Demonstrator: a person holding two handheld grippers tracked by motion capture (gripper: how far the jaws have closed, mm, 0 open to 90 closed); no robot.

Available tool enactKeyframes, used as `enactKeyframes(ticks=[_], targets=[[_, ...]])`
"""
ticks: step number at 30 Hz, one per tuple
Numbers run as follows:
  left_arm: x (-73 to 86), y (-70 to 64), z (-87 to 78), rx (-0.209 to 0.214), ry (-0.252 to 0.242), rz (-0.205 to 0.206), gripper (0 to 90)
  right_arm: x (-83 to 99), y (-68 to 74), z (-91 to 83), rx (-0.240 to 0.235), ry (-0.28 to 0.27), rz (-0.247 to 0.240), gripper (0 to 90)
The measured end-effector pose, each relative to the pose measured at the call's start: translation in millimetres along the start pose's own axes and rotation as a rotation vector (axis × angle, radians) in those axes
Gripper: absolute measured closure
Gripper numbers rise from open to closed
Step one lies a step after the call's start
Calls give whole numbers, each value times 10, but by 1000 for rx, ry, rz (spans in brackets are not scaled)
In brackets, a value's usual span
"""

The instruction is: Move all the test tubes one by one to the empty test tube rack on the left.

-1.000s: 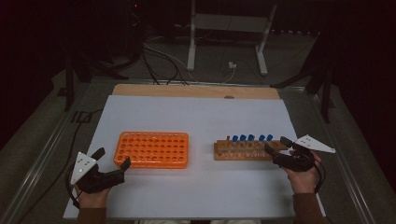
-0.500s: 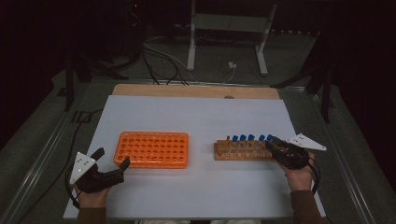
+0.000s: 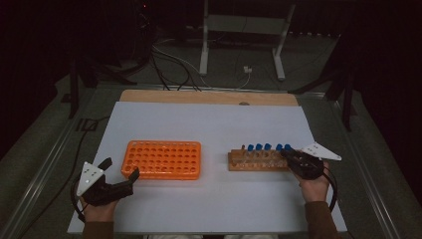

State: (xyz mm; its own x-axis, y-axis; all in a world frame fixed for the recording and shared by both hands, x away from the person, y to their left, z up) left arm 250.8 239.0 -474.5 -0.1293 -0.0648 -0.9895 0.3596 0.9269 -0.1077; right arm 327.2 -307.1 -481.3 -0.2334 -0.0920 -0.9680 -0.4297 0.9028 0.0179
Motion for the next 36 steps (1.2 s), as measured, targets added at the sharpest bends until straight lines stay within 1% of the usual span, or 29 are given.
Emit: enactKeyframes(ticks=[2,5,15,18,23,30,32,34,36], targets=[[3,-6,7,1,8,5,5,-5,8,-1,-3,-5,-2,768],[8,-16,16,6,20,16,5,-16,8,-10,3,-7,-14,770],[21,-48,40,12,45,33,5,-90,3,-72,5,-27,-4,770],[25,-46,43,14,46,24,5,-134,7,-89,9,-33,-3,770],[28,-42,43,12,49,22,5,-221,7,-124,10,-49,-3,770],[38,-59,55,15,58,30,5,-332,11,-173,4,-77,4,770],[44,-61,62,18,64,37,5,-368,17,-191,1,-87,1,771],[50,-66,72,22,66,29,5,-401,26,-208,-2,-93,-2,771],[53,-79,81,31,72,31,5,-435,34,-225,-5,-99,-9,770]])
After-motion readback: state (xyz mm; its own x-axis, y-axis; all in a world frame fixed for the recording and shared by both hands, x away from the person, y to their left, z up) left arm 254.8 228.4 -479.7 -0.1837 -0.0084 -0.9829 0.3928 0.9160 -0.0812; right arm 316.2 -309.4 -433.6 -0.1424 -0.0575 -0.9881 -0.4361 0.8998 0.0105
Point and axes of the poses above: each handheld gripper's, and its own axes: z roughly forward along the jaws, x roughly out of its underside, y roughly to its left, the point moved 3 cm from there along z, roughly forward along the jaws, and after that the axes turned 13 degrees about -y, right-handed, at the moved point
